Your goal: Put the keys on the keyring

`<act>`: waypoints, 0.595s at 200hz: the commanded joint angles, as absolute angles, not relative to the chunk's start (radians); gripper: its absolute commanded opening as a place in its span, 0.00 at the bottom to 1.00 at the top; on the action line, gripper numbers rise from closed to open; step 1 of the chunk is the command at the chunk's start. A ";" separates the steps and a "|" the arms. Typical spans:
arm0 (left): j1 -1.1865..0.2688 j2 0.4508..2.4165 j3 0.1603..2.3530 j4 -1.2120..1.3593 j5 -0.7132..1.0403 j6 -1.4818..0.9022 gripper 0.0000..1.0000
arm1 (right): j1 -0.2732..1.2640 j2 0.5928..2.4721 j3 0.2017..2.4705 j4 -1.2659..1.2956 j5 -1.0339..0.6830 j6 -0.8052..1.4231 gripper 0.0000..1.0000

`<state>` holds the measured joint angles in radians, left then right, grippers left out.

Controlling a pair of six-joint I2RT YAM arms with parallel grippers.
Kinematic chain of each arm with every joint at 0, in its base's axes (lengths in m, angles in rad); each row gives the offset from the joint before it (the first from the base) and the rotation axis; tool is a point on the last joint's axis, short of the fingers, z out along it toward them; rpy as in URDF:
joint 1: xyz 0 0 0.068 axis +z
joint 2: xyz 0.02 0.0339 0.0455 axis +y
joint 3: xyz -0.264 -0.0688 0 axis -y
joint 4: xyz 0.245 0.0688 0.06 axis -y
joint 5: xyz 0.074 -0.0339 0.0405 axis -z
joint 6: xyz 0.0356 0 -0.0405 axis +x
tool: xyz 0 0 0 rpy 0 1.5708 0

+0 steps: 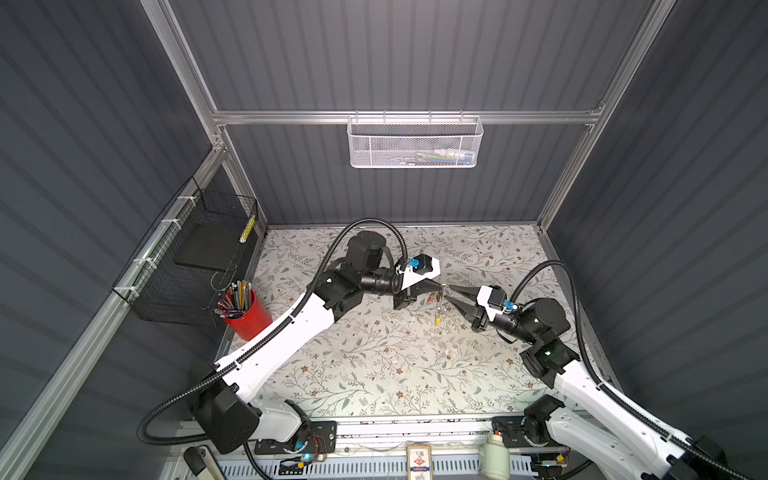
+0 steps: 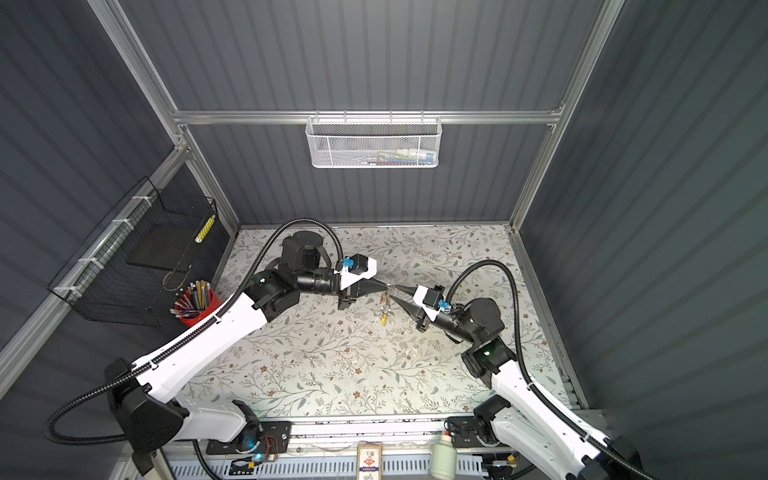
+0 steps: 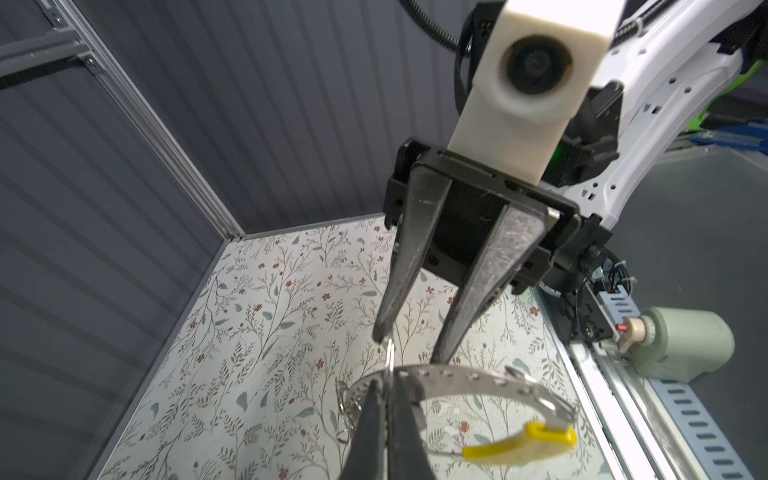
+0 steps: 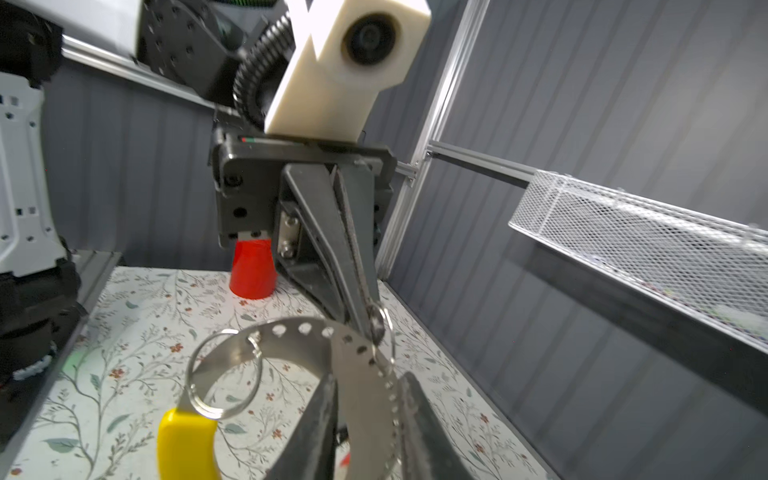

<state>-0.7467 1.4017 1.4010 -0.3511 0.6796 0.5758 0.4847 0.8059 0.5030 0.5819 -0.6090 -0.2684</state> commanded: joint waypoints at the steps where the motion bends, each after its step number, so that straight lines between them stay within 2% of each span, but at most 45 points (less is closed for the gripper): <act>1: -0.768 1.424 1.512 -0.586 0.579 0.730 0.00 | 0.464 0.754 0.550 0.414 -0.569 -0.353 0.29; 41: -0.834 1.499 1.655 -0.789 0.416 0.855 0.00 | 0.452 0.748 0.631 0.265 -0.605 -0.417 0.25; 98: -0.870 1.541 1.739 -0.862 0.337 0.896 0.00 | 0.450 0.776 0.663 0.235 -0.678 -0.407 0.22; 119: -0.876 1.545 1.751 -0.866 0.337 0.899 0.00 | 0.450 0.786 0.669 0.207 -0.710 -0.412 0.24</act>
<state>-0.8654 1.5391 1.7023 -0.8211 0.3611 0.8661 0.4530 0.7780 0.6380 0.2535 -0.6487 -0.4042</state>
